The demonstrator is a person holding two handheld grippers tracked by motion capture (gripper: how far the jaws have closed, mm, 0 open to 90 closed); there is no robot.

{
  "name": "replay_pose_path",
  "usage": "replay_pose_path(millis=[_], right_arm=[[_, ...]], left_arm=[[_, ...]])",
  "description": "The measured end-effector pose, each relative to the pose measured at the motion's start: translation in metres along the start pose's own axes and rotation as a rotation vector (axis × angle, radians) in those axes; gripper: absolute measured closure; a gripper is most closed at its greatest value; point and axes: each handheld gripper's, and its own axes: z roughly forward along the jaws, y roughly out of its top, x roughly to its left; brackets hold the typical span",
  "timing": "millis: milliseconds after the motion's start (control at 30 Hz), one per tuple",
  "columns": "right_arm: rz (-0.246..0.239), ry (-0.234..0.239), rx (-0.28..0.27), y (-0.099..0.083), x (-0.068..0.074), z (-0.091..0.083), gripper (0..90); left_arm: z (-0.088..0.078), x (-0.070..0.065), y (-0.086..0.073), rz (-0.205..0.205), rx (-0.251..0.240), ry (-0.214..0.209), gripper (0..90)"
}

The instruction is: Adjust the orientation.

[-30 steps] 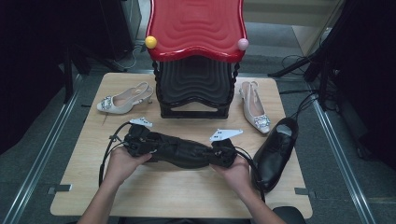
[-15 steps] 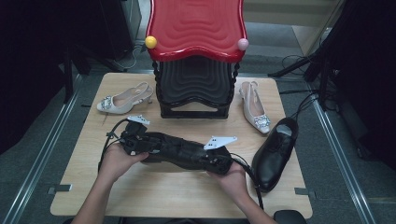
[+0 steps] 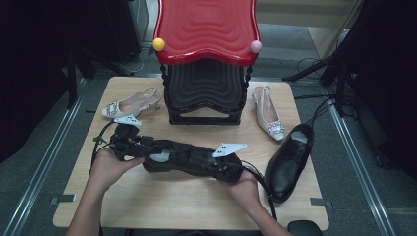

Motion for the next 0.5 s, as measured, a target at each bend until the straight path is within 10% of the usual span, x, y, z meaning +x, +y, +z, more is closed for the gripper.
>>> replay_pose_path(millis=[500], right_arm=[[0.035, -0.007, -0.007, 0.008, -0.020, 0.005, 90.0]], left_arm=[[-0.024, 0.015, -0.019, -0.051, -0.038, 0.065, 46.9]])
